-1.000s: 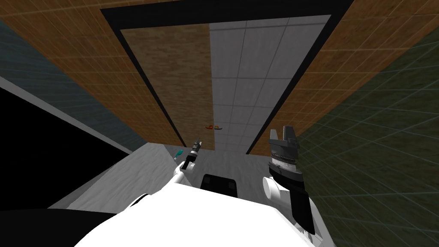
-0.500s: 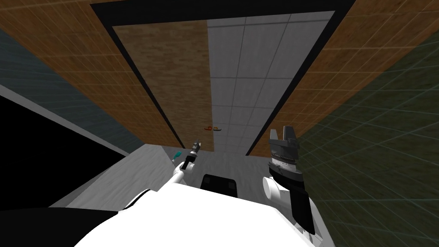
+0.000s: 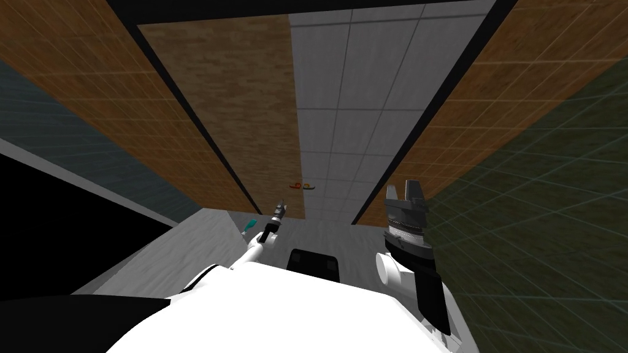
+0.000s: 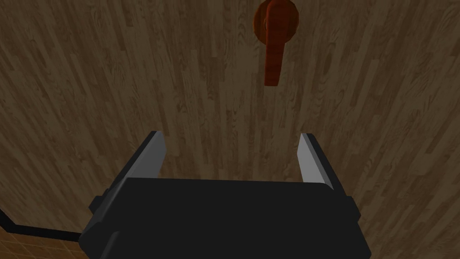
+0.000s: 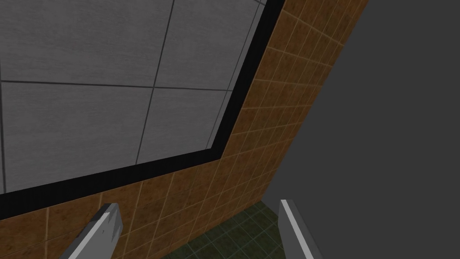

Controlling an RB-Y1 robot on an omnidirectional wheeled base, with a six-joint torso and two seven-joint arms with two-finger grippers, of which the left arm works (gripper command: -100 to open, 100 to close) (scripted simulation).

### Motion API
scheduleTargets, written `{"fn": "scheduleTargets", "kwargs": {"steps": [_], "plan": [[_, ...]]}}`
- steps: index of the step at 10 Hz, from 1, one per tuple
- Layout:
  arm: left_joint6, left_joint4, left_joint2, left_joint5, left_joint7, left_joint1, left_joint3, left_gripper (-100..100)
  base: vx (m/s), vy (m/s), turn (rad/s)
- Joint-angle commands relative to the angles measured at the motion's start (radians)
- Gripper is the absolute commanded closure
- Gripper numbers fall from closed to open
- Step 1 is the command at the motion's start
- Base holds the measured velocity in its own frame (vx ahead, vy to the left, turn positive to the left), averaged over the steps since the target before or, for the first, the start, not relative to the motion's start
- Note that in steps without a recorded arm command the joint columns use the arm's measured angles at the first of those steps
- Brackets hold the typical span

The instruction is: Pull the door open

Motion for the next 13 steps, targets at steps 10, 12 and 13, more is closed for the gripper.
{"fn": "scheduleTargets", "kwargs": {"steps": [10, 12, 13], "plan": [[-0.055, 0.211, 0.024, 0.034, 0.022, -0.079, -0.007, -100, 0.099, -0.017, -0.012], [-0.057, 0.22, 0.024, 0.036, 0.023, -0.081, -0.007, -100, 0.053, -0.005, -0.009], [-0.059, 0.222, 0.047, 0.046, 0.028, -0.054, 0.012, -100, 0.028, -0.023, -0.011]]}}
